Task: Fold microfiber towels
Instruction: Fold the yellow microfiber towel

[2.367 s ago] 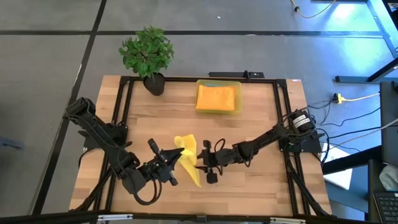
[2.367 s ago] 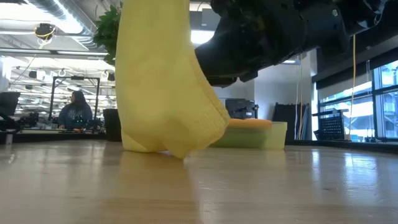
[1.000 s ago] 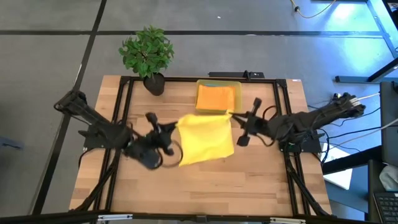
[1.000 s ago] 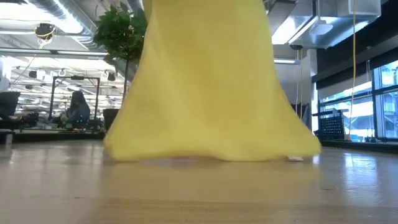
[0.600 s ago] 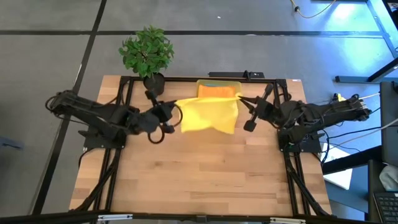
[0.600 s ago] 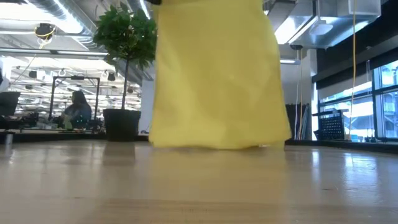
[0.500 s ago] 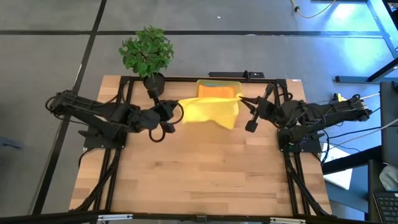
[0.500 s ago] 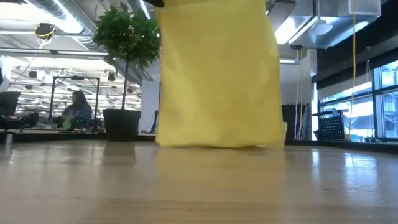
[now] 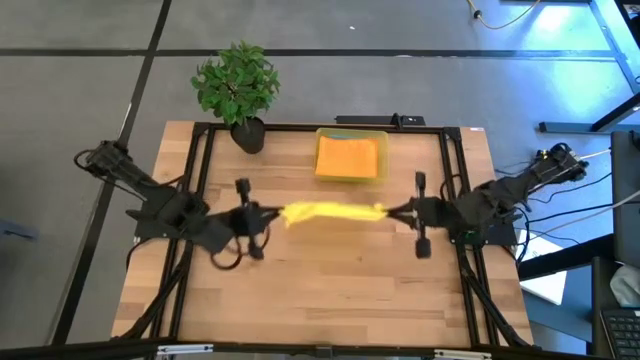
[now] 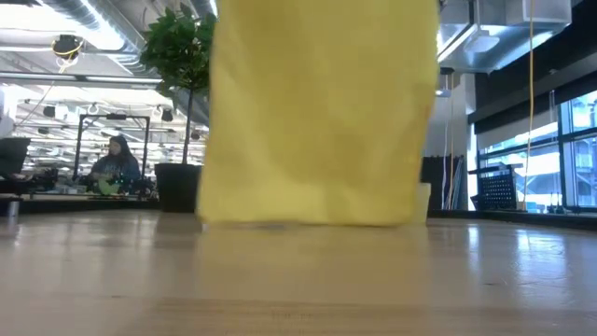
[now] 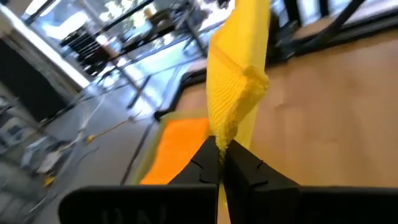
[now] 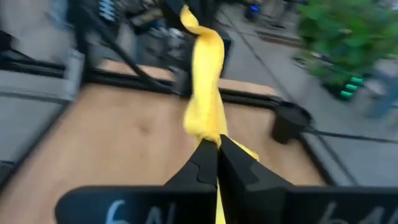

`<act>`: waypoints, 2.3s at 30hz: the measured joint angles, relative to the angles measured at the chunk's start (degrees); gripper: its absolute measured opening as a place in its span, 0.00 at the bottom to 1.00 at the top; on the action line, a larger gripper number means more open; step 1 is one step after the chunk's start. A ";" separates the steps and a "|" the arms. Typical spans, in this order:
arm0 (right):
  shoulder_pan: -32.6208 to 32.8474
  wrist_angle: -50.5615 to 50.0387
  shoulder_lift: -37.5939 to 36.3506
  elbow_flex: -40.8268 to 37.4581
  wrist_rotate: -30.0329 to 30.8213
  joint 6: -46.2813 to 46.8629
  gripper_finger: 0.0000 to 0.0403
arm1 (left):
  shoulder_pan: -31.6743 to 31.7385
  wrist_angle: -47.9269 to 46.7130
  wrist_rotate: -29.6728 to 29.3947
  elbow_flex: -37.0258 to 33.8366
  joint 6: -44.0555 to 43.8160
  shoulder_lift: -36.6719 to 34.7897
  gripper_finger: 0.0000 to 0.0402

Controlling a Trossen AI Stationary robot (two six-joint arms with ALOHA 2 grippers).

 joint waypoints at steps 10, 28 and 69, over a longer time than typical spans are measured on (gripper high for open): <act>11.70 12.58 0.01 0.00 -4.50 2.59 0.00 | -16.47 21.14 1.19 -0.04 1.87 0.07 0.00; 3.64 -4.92 1.43 -7.45 0.68 20.88 0.00 | -8.09 -10.48 0.88 -9.15 -27.84 1.11 0.00; -12.12 0.08 1.95 -18.10 -5.96 16.13 0.00 | 30.86 55.64 35.88 -20.29 13.16 36.73 0.29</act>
